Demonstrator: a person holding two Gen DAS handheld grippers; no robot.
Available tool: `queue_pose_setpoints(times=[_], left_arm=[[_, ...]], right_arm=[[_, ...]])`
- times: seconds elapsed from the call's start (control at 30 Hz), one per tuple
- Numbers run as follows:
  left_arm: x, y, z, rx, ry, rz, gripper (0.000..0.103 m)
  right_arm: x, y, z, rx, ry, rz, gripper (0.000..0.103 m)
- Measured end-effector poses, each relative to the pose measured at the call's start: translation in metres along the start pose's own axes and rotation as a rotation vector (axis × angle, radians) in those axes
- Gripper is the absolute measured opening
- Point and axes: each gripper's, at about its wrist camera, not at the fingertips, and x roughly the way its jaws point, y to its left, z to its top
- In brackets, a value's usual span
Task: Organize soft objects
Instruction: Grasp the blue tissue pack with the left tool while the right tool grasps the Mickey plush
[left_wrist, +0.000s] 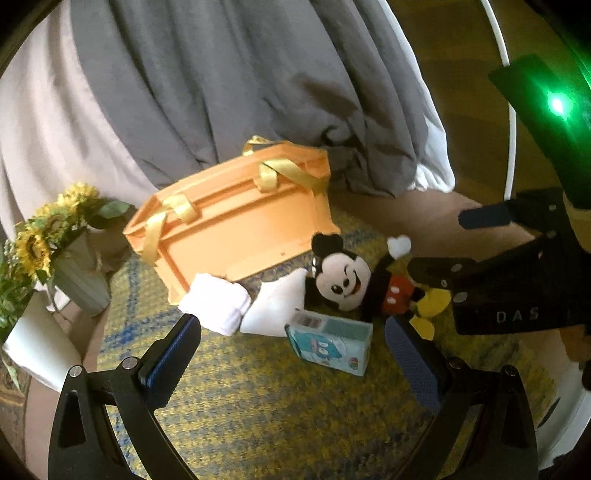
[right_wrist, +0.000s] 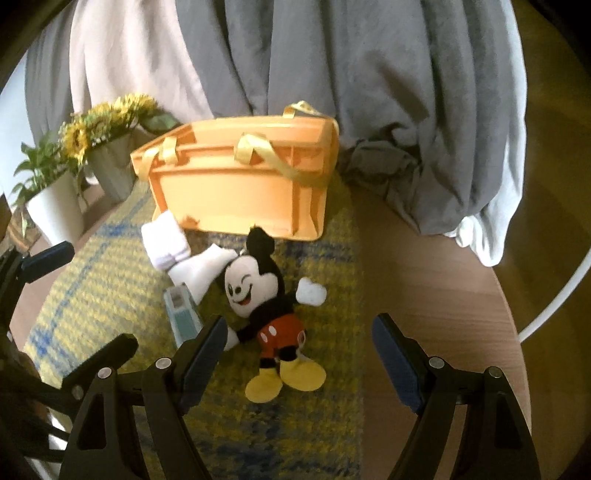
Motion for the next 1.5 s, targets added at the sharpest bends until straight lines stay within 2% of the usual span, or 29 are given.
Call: queue_pose_setpoints(times=[0.43,0.7,0.83,0.97,1.03,1.13,1.33,1.5], left_arm=[[0.052,-0.014,-0.02,0.09,0.073,-0.071,0.101],[0.071,-0.016,-0.018,0.138,0.077,-0.097,0.101],[0.075,-0.016,-0.016,0.145,0.075,-0.116,0.093],[0.079,-0.014,-0.017,0.122,0.087,-0.155,0.087],[0.081,-0.013,-0.018,0.101,0.1,-0.182,0.08],[0.084,-0.01,-0.019,0.067,0.113,-0.219,0.074],[0.078,-0.007,-0.02,0.016,0.128,-0.202,0.073],[0.065,0.009,-0.026,-0.086,0.151,-0.141,0.073]], right_arm=[[0.047,-0.001,-0.012,-0.065,0.061,0.009,0.081],[0.07,-0.002,-0.015,-0.088,0.089,0.012,0.08],[0.079,-0.004,-0.015,-0.075,0.103,0.034,0.078],[0.084,-0.001,-0.014,-0.071,0.108,0.055,0.074],[0.086,0.0,-0.013,-0.073,0.108,0.059,0.072],[0.088,0.003,-0.013,-0.074,0.109,0.07,0.067],[0.086,0.009,-0.014,-0.074,0.113,0.113,0.045],[0.082,0.013,-0.015,-0.059,0.11,0.096,0.043]])
